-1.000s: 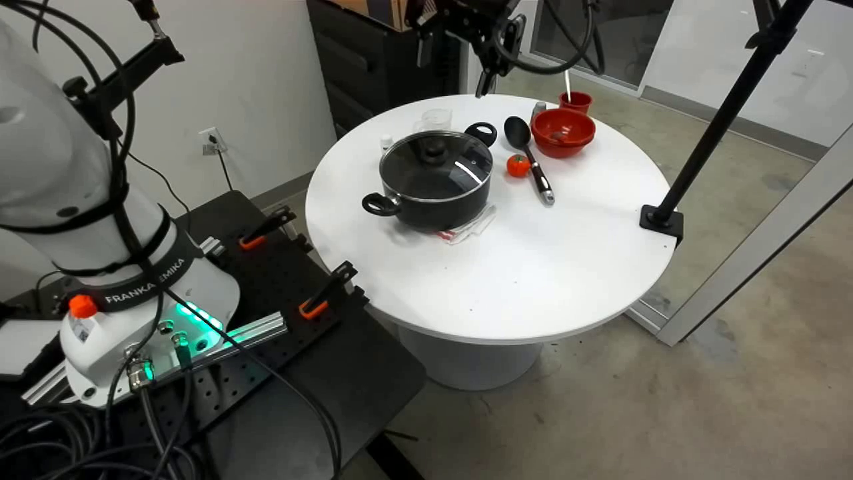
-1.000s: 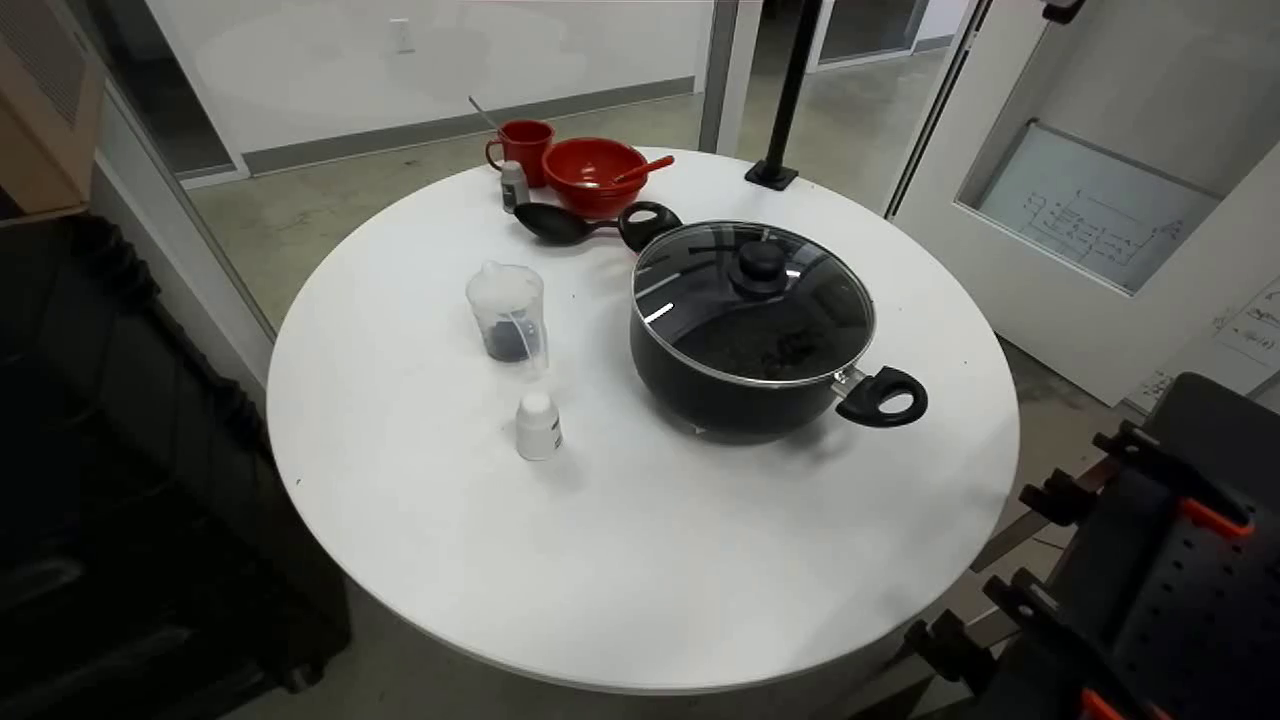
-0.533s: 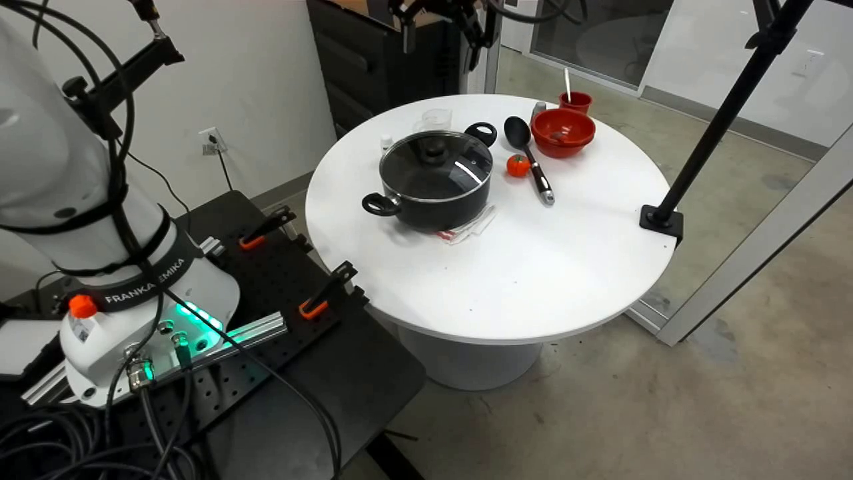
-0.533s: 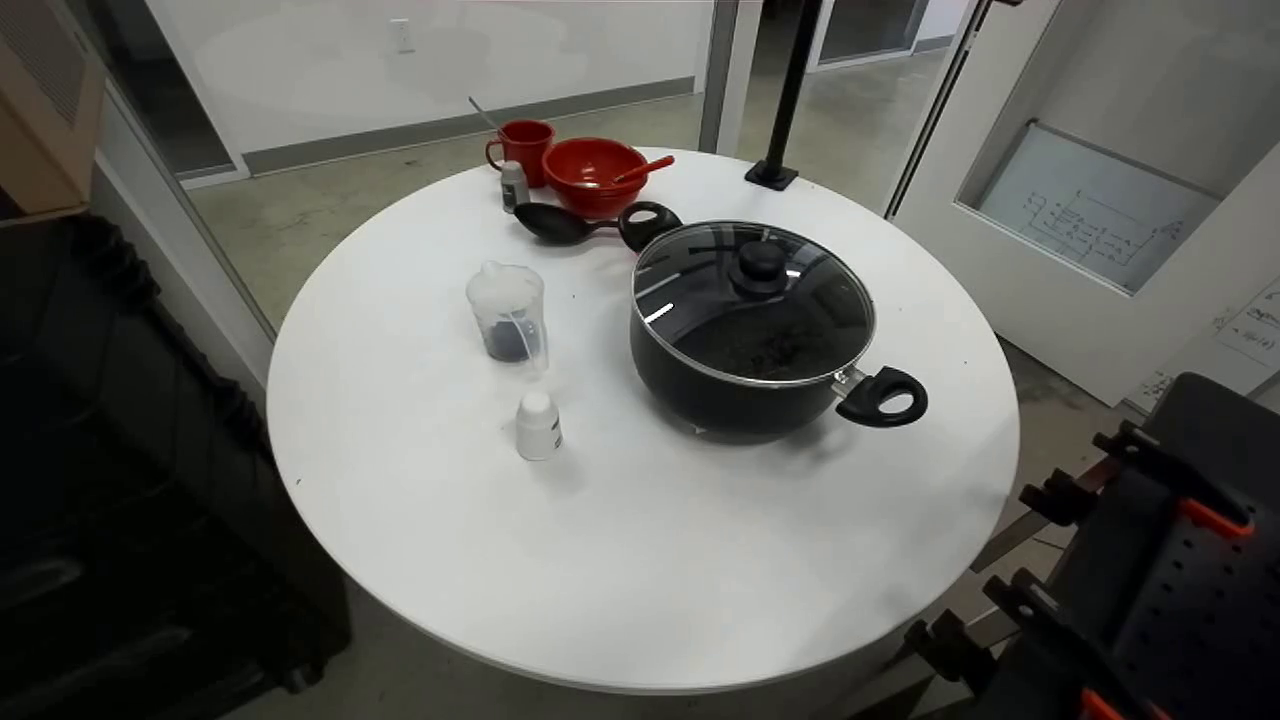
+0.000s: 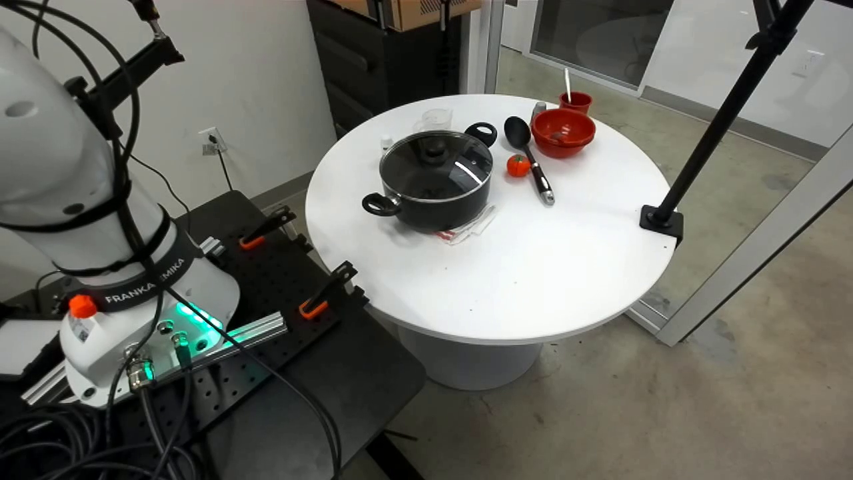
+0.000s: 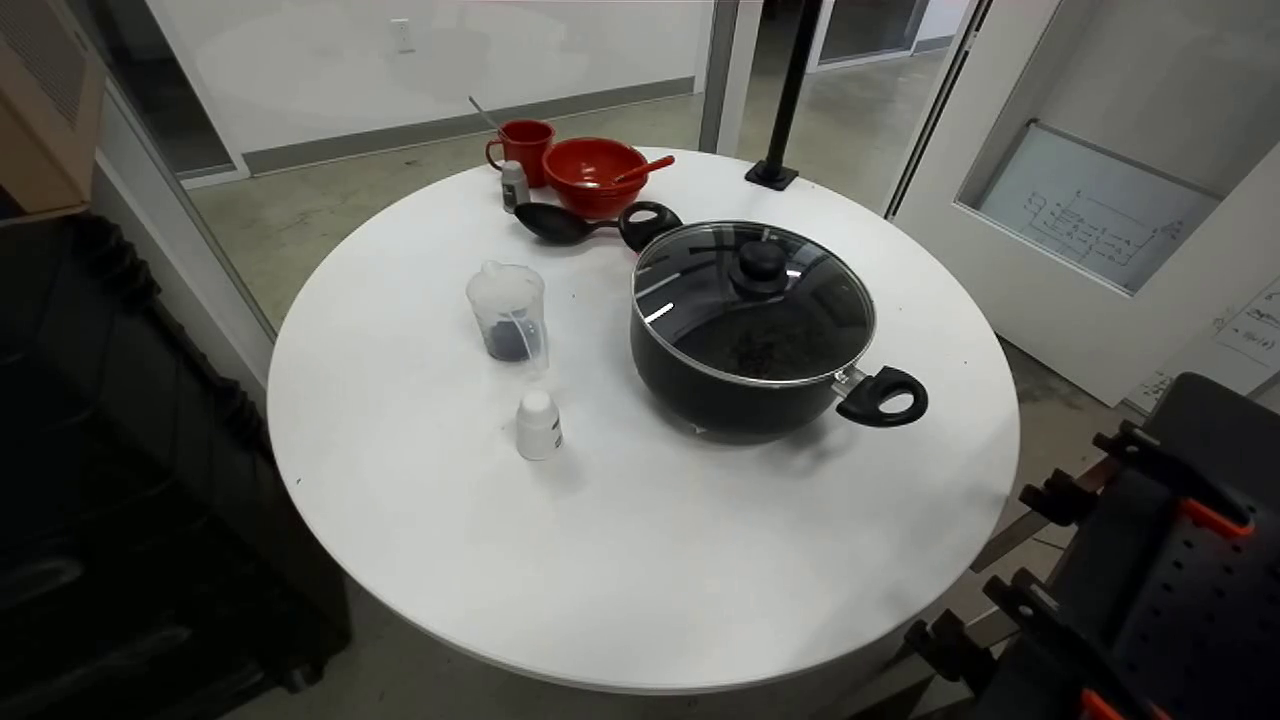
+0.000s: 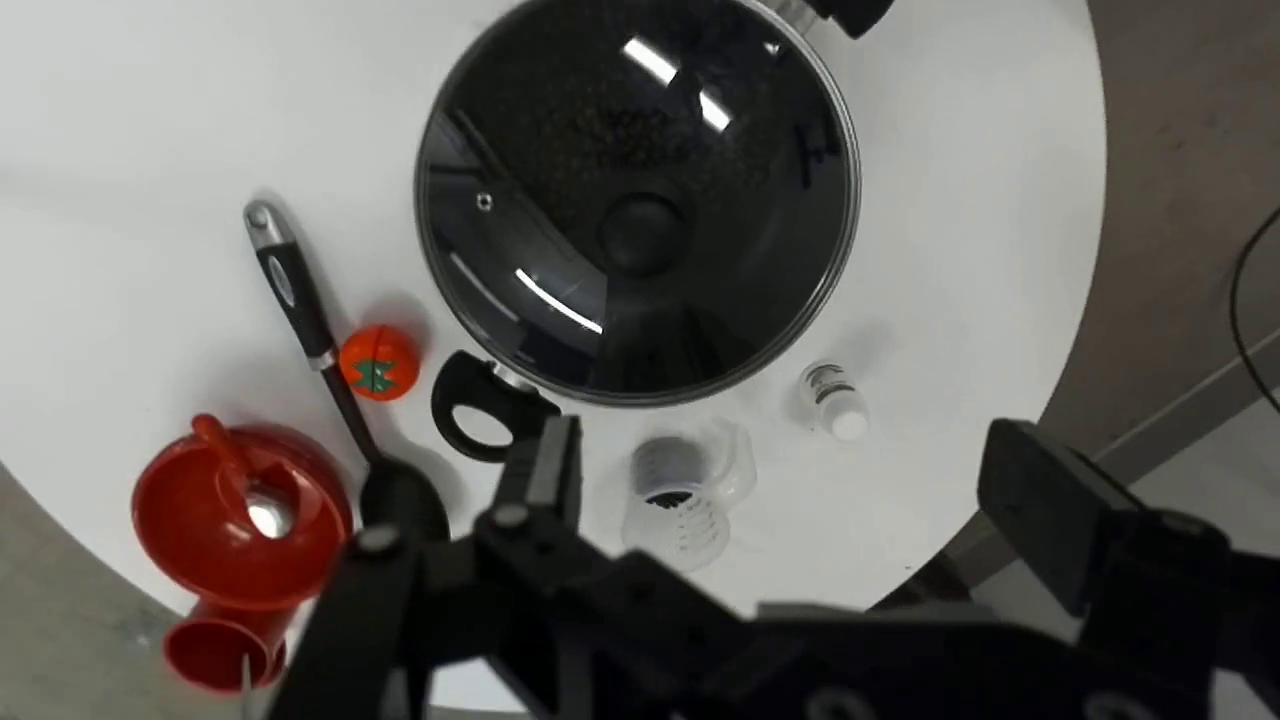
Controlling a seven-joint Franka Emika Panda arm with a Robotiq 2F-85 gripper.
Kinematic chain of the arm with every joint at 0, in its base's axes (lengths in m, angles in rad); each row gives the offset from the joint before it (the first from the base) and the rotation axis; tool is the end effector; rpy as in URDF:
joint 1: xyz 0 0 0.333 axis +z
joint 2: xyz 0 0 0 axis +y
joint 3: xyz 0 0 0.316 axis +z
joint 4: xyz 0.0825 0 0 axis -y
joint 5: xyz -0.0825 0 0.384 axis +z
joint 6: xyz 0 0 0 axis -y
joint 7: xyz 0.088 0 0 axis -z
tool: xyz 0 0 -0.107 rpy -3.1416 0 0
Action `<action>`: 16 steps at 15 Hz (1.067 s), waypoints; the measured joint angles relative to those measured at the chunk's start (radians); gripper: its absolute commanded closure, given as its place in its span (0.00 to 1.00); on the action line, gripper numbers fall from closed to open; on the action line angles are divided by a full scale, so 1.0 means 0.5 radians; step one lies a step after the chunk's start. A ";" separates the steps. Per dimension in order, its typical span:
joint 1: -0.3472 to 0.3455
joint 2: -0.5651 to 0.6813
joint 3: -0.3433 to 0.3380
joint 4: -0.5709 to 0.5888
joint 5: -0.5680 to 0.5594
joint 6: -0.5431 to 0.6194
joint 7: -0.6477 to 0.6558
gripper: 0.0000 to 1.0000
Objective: Move the cup to the right
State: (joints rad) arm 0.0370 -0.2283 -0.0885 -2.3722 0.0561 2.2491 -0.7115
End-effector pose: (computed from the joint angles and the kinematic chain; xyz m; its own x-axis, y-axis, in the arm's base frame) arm 0.4745 -0.0236 0.4230 0.8025 0.5842 0.1215 0.5869 -0.8095 0.0162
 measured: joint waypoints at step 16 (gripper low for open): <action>0.124 0.176 0.098 0.205 0.092 0.134 -0.032 0.00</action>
State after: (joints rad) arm 0.0992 -0.1402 -0.0395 -2.2696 0.1021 2.3164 -0.7275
